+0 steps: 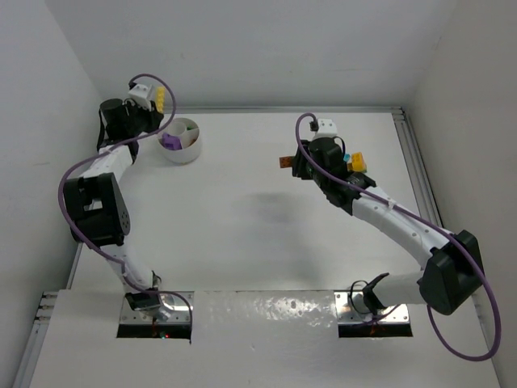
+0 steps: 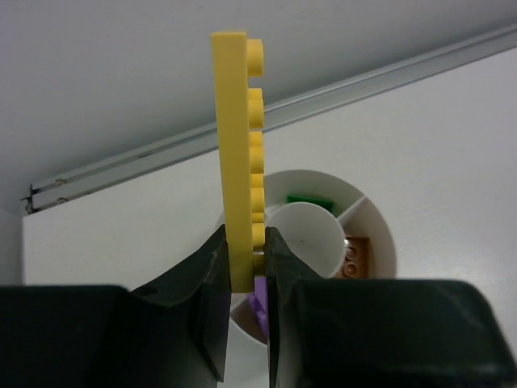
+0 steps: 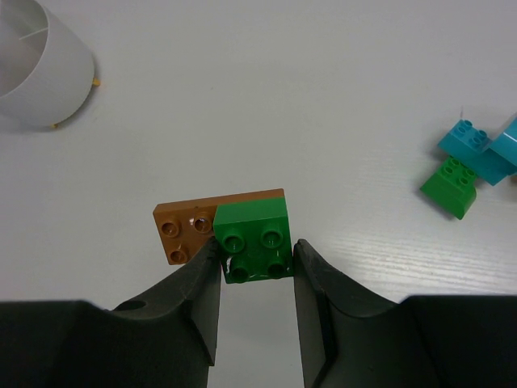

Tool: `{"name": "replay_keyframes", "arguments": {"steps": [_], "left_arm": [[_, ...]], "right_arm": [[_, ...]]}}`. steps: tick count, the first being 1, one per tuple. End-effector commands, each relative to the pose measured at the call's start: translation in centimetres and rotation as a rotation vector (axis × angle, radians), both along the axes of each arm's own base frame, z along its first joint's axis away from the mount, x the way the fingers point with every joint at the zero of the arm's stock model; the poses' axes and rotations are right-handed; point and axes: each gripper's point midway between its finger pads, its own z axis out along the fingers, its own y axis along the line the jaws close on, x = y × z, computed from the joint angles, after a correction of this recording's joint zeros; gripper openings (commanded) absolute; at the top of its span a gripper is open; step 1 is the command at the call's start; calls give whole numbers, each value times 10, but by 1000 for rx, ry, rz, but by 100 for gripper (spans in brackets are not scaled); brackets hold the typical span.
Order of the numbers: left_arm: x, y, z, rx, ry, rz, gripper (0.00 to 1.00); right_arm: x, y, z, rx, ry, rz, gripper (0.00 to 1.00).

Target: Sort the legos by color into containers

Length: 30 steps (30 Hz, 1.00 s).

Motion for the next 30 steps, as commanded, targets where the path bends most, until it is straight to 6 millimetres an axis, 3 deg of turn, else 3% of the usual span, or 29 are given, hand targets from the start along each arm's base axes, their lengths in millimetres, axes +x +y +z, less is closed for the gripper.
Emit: {"name": "replay_keyframes", "arguments": {"steps": [1,2,4,5,6,7,9,12,24,30], "left_arm": [[23,15,29,19,-103,30,0],[26,13,15,6,-65,11,0],[34,14,13,15,-27,-4,0],[39,21,-1,10,9,6,0],[45,27,5,10,3,14,0],[46,34,-10,-6,37,12,0],[49,41,-13,-4,36,-1,0],[46,37,-26,40,42,-83,0],[47,31,-65,58,96,-150,0],[48,34,-73,40,121,-130,2]], "right_arm": [[7,-3,14,7,-38,-27,0],[7,-3,11,-3,-24,-25,0],[9,-1,15,-12,-14,-20,0],[11,1,12,-22,-4,-15,0],[14,2,19,-20,-12,-14,0],[14,2,17,-28,-2,-15,0],[16,4,17,-29,0,-15,0],[18,3,17,-31,3,-24,0],[19,2,14,-59,32,-32,0],[17,0,12,-68,40,-37,0]]}}
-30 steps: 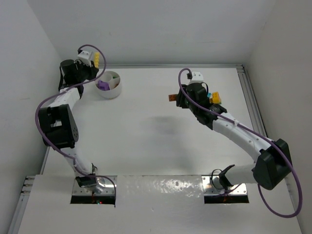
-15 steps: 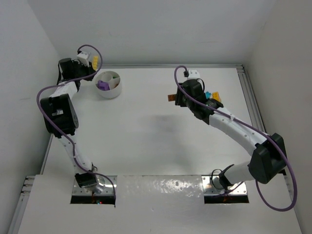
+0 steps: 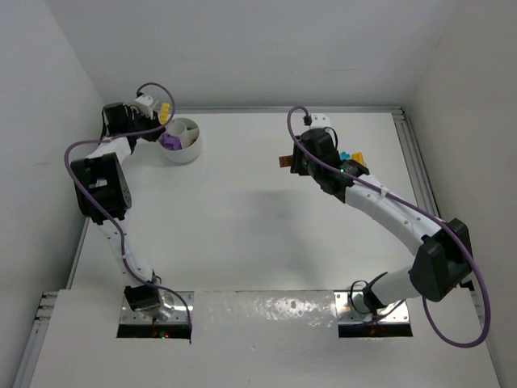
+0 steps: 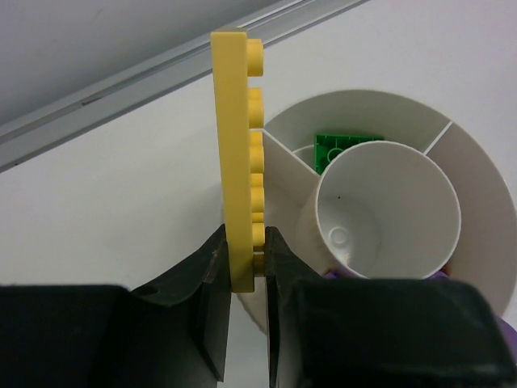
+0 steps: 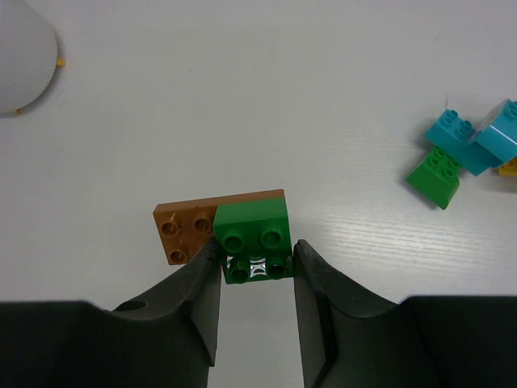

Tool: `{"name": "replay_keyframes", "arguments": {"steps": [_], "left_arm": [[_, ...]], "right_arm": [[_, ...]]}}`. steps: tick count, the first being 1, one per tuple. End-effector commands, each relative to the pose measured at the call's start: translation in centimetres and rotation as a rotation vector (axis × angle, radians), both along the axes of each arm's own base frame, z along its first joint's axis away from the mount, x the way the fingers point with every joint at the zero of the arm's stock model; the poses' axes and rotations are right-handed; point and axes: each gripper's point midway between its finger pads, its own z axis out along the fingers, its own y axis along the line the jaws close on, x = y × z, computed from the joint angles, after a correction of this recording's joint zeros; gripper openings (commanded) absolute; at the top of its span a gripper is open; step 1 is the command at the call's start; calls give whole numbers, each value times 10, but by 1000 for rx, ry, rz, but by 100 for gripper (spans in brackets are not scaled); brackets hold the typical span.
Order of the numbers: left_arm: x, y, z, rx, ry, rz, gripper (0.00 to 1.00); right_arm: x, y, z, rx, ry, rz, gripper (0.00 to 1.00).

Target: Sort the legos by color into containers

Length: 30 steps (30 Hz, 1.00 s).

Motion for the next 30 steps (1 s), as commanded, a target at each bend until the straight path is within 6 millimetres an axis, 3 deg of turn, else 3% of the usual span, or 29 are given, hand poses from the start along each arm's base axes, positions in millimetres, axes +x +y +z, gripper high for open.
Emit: {"name": "replay_keyframes", "arguments": {"steps": [1,4,7,11,26,30], "left_arm": [[11,1,18,5,-50,-10,4],[11,1,16,4,-46,-5,10],[13,1,19,-8,-52,0,23],[15,1,25,-15,-61,3,28],[13,-1,37,-35,-68,5,26],[19,1,70,-49,-138,27,33]], "right_arm": [[8,-1,17,9,-42,-17,0],[8,-2,19,9,-45,-18,0],[8,-2,20,8,-47,-18,0],[7,-3,21,8,-50,-18,0],[5,-7,26,-4,-69,-23,0],[5,-7,28,-11,-73,-16,0]]}}
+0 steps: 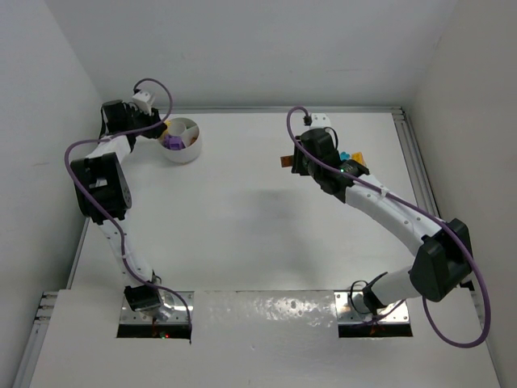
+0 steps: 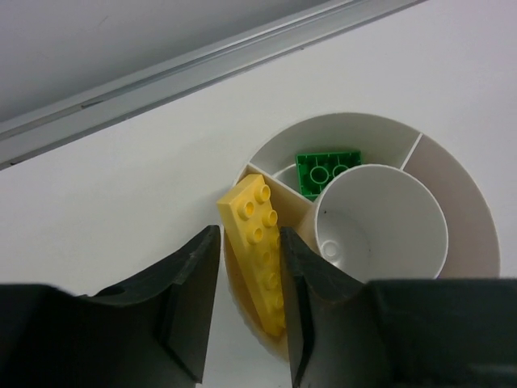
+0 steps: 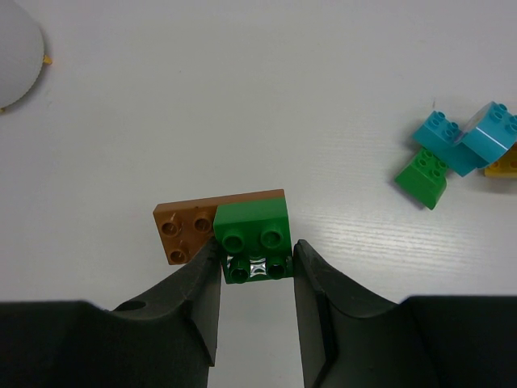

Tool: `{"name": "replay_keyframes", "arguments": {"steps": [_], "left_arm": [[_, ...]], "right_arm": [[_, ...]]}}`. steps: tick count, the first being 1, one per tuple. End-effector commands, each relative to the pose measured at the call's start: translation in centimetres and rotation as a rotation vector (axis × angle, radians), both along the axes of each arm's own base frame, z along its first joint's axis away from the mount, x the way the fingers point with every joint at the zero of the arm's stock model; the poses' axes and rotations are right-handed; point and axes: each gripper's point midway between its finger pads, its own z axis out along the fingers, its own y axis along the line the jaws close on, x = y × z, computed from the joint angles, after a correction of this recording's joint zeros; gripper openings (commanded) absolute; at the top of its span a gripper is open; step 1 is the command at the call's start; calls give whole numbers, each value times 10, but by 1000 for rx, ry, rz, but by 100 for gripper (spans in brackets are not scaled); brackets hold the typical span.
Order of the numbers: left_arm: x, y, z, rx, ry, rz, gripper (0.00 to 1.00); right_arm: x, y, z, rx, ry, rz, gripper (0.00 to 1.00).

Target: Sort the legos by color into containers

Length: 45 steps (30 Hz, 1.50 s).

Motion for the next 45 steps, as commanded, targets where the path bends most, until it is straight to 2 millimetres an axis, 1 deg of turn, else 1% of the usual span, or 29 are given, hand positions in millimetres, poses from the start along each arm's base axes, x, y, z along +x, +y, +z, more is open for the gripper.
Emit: {"name": "replay_keyframes", "arguments": {"steps": [1,4,6,7,8,9,10,11,12,13,14,15,16,17,18,19,20,21,22,23,24,25,26,28,30,34,38,41,45], "left_arm": [[16,2,73,-12,-161,18,35],[22,5,117,-45,-229,63,40],[19,0,155,-52,-303,46,41],[12,-12,166,-49,-324,-30,42],[3,-26,187,-27,-358,-82,43],[-2,-35,193,33,-378,-128,45],[-16,-59,183,31,-310,-197,46],[-33,-75,190,64,-310,-259,47],[-51,-87,172,138,-275,-345,52],[-80,-117,169,160,-272,-445,55],[-104,-131,153,247,-268,-553,63],[-128,-158,145,263,-275,-674,66],[-147,-167,142,351,-343,-799,70],[-180,-178,125,287,-247,-890,72],[-198,-194,125,250,-270,-974,73],[-217,-199,117,261,-280,-1055,74],[-234,-215,110,259,-293,-1128,75],[-242,-222,107,248,-280,-1147,75],[-239,-229,106,249,-285,-1138,75],[-253,-242,97,191,-164,-1100,75],[-251,-249,95,194,-142,-1059,74],[-227,-264,103,288,-245,-983,74],[-239,-266,98,258,-218,-903,73],[-233,-276,111,330,-356,-853,74],[-238,-276,116,311,-362,-814,74],[-231,-274,109,314,-306,-790,73],[-223,-281,114,312,-345,-776,73],[-219,-286,114,324,-362,-794,72],[-227,-296,105,309,-341,-875,67]], "right_arm": [[6,-2,29,17,-73,-4,0],[5,2,32,2,-75,43,0],[2,8,34,-12,-70,102,0],[1,10,35,-10,-68,115,0],[-1,12,33,-7,-56,128,0],[-1,14,33,1,-52,133,0],[-2,16,32,14,-47,139,0],[-2,20,31,33,-46,141,0],[-4,27,28,73,-27,157,0],[-3,33,28,103,-27,163,0],[-6,43,24,157,0,174,0],[-6,48,23,186,9,175,0],[-7,60,21,233,23,186,0],[-7,66,20,246,28,193,0],[-6,71,21,259,29,196,0],[-7,80,19,266,37,207,0],[-7,83,18,265,42,210,0],[-7,88,19,285,49,204,0],[-6,91,14,298,63,193,0],[-5,95,17,339,68,180,0],[-5,99,16,356,72,183,0],[-5,103,18,375,71,188,0],[-4,106,18,393,74,184,0],[-4,108,17,403,82,176,0],[-3,109,20,411,74,176,0],[-7,117,22,414,64,213,0],[-13,131,18,408,83,254,0],[-14,135,18,408,89,268,0],[-14,138,20,412,87,276,0]]}}
